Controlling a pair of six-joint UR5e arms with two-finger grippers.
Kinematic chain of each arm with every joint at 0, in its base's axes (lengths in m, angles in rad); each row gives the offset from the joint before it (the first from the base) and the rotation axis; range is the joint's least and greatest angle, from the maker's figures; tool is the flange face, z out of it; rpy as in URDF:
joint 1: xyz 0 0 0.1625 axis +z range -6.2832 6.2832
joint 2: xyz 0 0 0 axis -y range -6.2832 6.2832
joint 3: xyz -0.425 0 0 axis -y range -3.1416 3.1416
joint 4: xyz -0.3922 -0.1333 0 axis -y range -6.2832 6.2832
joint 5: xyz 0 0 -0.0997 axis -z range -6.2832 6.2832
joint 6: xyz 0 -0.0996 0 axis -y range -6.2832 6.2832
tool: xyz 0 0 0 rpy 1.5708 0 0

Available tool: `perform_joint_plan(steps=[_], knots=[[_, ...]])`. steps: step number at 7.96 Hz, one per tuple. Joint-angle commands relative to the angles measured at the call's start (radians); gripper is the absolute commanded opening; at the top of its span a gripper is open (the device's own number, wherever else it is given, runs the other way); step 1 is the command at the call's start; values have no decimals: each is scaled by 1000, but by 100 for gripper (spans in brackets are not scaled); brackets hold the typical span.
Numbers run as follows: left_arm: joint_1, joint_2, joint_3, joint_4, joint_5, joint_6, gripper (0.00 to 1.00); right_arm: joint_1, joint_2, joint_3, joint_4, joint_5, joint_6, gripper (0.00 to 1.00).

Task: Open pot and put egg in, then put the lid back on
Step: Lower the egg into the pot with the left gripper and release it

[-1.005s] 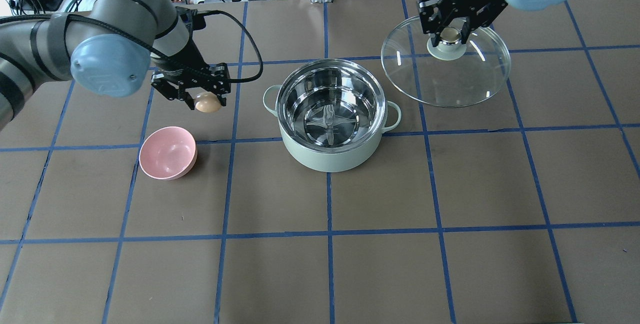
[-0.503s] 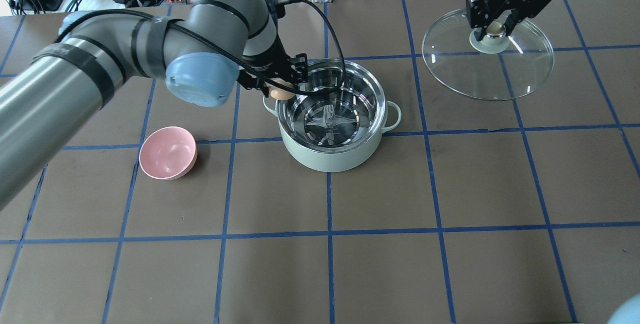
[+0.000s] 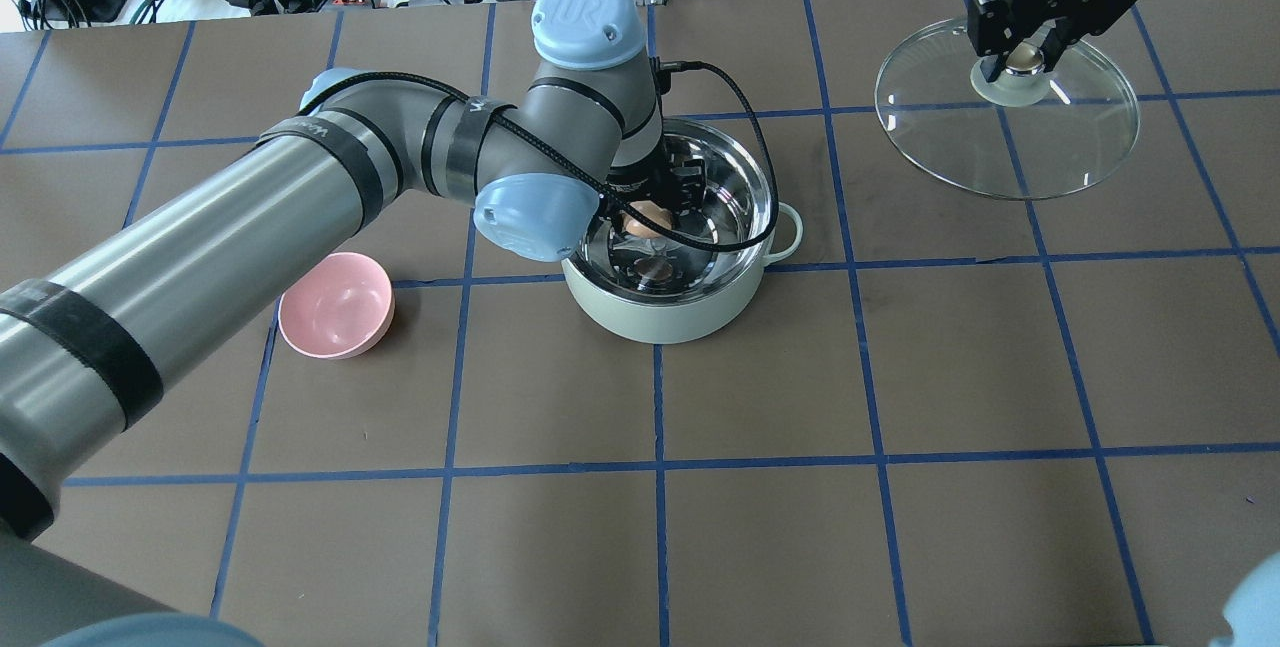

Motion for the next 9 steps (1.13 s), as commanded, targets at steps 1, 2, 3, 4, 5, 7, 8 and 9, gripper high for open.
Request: perform_joint_plan(steps=[1,2,3,4,5,7,8,9], knots=[[-14,-68,-1,44,6,-9,23,-13,0,2,1,13,-9,0],[-14,-68,-1,44,4,-9,25,-13,0,2,1,13,-9,0],[-14,-68,-1,44,4,-9,48,-13,-3,2,1,14,-8,0],[-14,-68,-1,44,4,-9,62,-13,-3,2,2,13,-8,0],[-14,-65,-1,44,4,-12,94,-13,-3,2,1,14,-8,0],[-16,-42,2,44,1,-12,100,-13,-4,3,1,48,3,0],[-16,-21,4,40,0,-13,100,-13,-6,3,-1,49,4,0],[-16,5,5,31,-3,-20,100,-13,-7,2,-1,56,4,0]])
